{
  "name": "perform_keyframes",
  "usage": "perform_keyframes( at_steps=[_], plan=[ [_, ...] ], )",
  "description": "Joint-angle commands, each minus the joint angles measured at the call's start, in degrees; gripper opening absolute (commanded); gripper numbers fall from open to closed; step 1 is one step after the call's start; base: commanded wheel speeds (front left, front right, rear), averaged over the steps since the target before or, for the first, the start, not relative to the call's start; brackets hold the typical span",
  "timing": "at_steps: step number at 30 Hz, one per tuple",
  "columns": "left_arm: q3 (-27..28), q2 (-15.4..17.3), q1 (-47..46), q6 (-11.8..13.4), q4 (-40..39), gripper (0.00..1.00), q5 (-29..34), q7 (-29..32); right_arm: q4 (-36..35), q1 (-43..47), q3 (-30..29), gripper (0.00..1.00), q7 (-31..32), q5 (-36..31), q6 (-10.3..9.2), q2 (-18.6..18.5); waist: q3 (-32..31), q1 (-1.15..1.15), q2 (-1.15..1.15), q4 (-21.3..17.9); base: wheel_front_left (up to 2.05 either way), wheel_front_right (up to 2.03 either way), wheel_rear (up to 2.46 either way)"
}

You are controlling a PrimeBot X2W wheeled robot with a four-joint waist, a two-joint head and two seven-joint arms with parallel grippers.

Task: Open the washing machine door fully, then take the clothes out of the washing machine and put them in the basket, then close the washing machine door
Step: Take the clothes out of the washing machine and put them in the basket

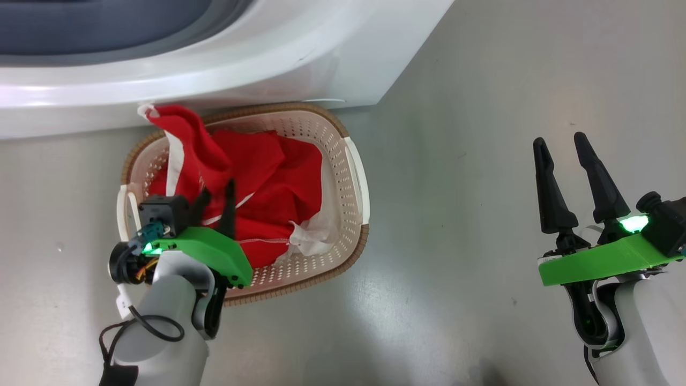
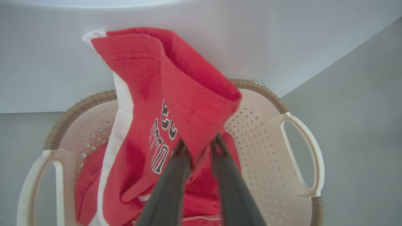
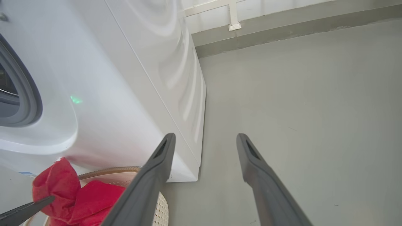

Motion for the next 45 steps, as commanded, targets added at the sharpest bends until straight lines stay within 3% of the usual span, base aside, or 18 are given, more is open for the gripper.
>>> perform_keyframes(
  at_steps=[1, 20, 31, 45],
  plan=[
    [1.58, 1.59, 1.66, 0.37, -1.15, 1.0, 0.12, -0.27, -1.02, 0.08, 0.69, 1.0, -0.36, 0.11, 0.37, -0.32, -0.6, 0.0, 0.0, 0.17, 0.0, 0.0, 0.0],
    [6.27, 1.59, 7.67, 0.41, -7.11, 1.0, 2.49, -0.27, 0.77, 3.06, 1.26, 1.0, -0.36, 0.03, 0.37, -0.68, -9.99, 0.0, 0.0, 0.71, 0.0, 0.0, 0.0],
    [11.32, 1.59, 14.51, -0.94, -16.4, 1.0, 5.99, -0.27, 1.92, 6.58, 1.53, 1.0, -0.36, -0.1, 0.37, -1.41, -17.74, 0.0, 0.0, 1.38, 0.0, 0.0, 0.0],
    [13.86, 1.59, 24.31, -1.81, -29.83, 1.0, 10.37, -0.27, 2.55, 12.76, 1.04, 1.0, -0.36, -0.2, 0.37, -2.29, -26.02, 0.0, 0.0, 2.14, 0.0, 0.0, 0.0]
  ],
)
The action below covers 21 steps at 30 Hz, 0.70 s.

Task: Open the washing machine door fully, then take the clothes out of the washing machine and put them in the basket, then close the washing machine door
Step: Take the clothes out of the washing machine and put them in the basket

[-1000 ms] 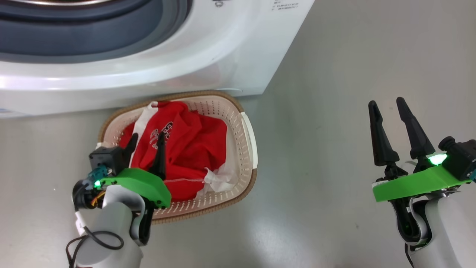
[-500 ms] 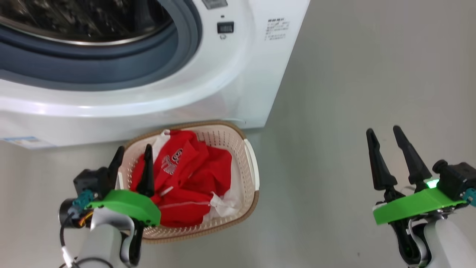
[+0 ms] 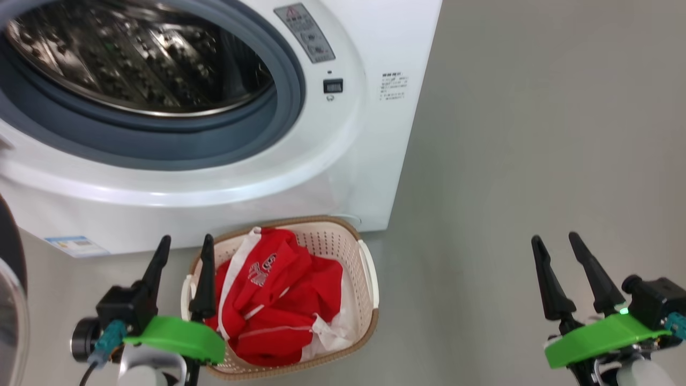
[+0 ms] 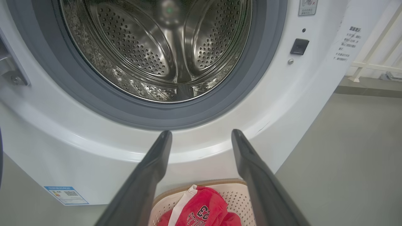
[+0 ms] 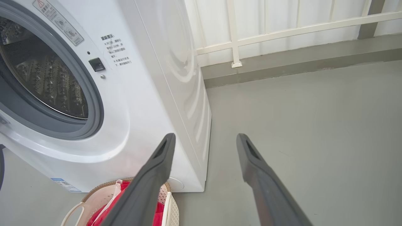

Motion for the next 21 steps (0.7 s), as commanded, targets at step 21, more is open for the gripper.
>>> perform_keyframes(
  at_steps=[21],
  plan=[
    [4.72, 1.47, 14.16, 0.01, -14.77, 1.0, 1.26, -0.27, -1.87, 6.17, -1.25, 1.0, -0.37, -0.36, 0.37, -1.36, -6.87, 0.0, 0.0, 0.58, 0.0, 0.0, 0.0]
  ],
)
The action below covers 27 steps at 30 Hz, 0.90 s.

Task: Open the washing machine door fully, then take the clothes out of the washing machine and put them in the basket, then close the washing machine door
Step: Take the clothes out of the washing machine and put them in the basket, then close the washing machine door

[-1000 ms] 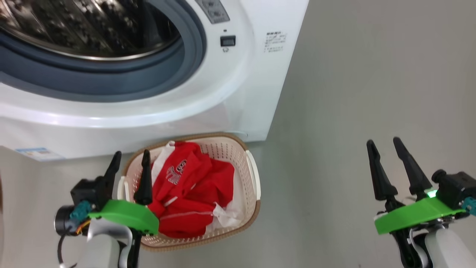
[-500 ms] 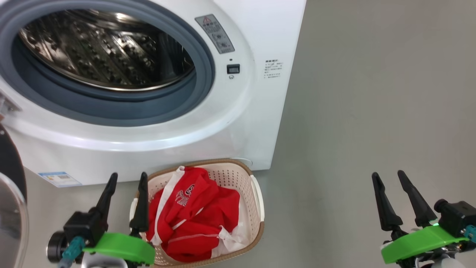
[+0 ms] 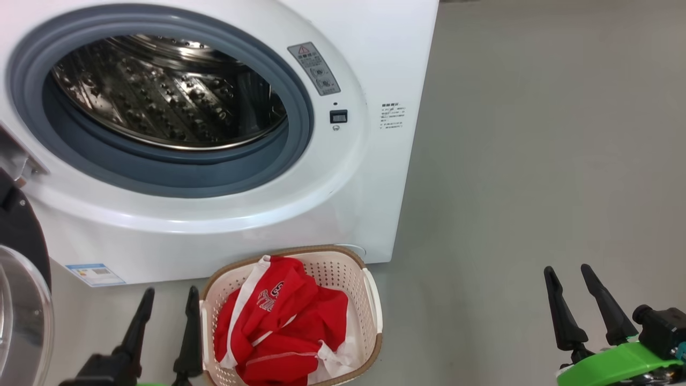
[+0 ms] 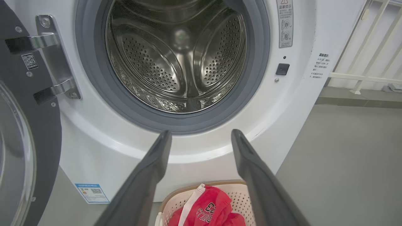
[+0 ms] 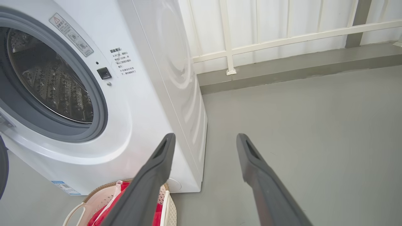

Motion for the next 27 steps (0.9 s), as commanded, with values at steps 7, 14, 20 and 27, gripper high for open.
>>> perform_keyframes(
  at_steps=[7, 14, 20, 27],
  plan=[
    [1.8, 0.87, 1.9, 1.07, -3.2, 1.0, -0.04, -0.27, -1.61, 1.43, 0.06, 1.0, -0.37, -0.34, 0.37, -1.01, -0.54, 0.0, 0.0, 0.08, 0.0, 0.0, 0.0],
    [1.21, 0.87, 1.63, 1.42, -3.47, 1.0, -0.3, -0.27, -1.59, 0.9, 0.1, 1.0, -0.37, -0.47, 0.37, -0.74, -0.34, 0.0, 0.0, -0.14, 0.0, 0.0, 0.0],
    [1.21, 0.87, 1.3, 1.58, -3.5, 1.0, -0.37, -0.27, -1.5, 0.61, -0.01, 1.0, -0.37, -0.49, 0.37, -0.77, -0.11, 0.0, 0.0, -0.22, 0.0, 0.0, 0.0],
    [0.97, 0.87, 0.88, 1.61, -3.46, 1.0, -0.45, -0.27, -1.58, 0.37, -0.07, 1.0, -0.37, -0.47, 0.37, -0.7, 0.06, 0.0, 0.0, -0.11, 0.0, 0.0, 0.0]
  ],
)
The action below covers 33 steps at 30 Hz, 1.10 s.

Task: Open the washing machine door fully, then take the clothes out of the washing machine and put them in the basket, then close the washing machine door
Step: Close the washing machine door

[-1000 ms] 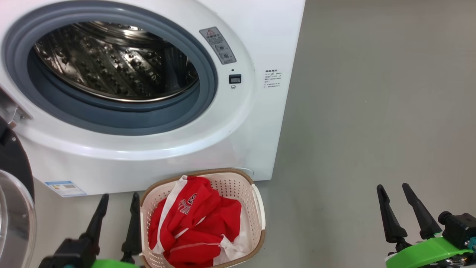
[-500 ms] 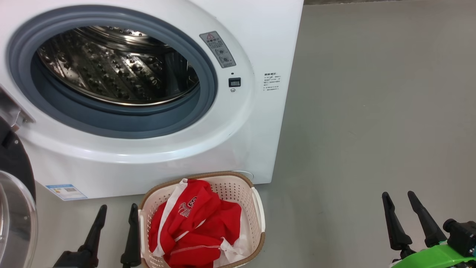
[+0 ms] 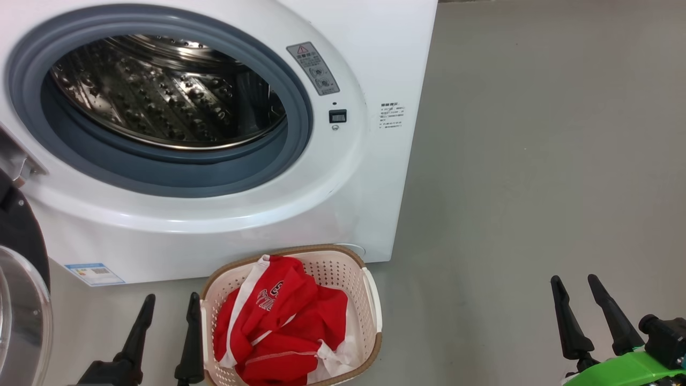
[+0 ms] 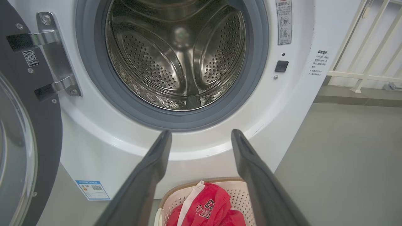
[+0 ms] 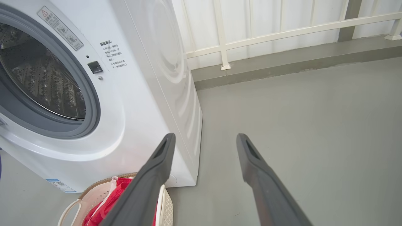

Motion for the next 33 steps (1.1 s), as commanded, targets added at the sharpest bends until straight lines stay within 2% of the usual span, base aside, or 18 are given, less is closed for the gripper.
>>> perform_keyframes(
  at_steps=[1, 15, 33],
  plan=[
    [1.56, 0.62, -1.21, 0.5, -1.73, 1.0, -0.23, -0.27, -1.37, -1.53, 1.14, 1.0, -0.37, -0.47, 0.37, -0.83, 0.0, 0.0, 0.0, 0.03, 0.0, 0.0, 0.0],
    [1.13, 0.62, -1.84, 0.73, -2.36, 1.0, -0.24, -0.27, -1.62, -1.82, 0.93, 1.0, -0.37, -0.49, 0.37, -0.67, 0.81, 0.0, 0.0, 0.43, -0.12, 0.12, 0.0],
    [1.15, 0.62, -1.41, 0.35, -3.42, 1.0, -0.63, -0.27, -1.57, -1.53, 0.97, 1.0, -0.37, -0.52, 0.37, -0.7, 0.34, 0.0, 0.0, 0.92, -1.12, 1.11, 0.01]
  ],
)
